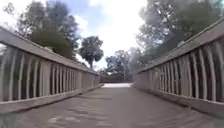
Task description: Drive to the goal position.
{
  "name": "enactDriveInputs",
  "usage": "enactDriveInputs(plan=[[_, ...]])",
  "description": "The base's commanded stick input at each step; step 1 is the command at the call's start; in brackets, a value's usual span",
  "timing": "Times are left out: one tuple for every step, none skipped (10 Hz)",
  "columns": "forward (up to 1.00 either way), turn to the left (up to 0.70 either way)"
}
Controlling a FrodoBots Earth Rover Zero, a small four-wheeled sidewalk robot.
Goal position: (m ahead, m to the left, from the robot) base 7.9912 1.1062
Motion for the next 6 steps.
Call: enactDriveInputs(plan=[[0.85,0.0],[0.85,0.0],[0.85,-0.2],[0.85,-0.27],[0.85,-0.23],[0.85,0.0]])
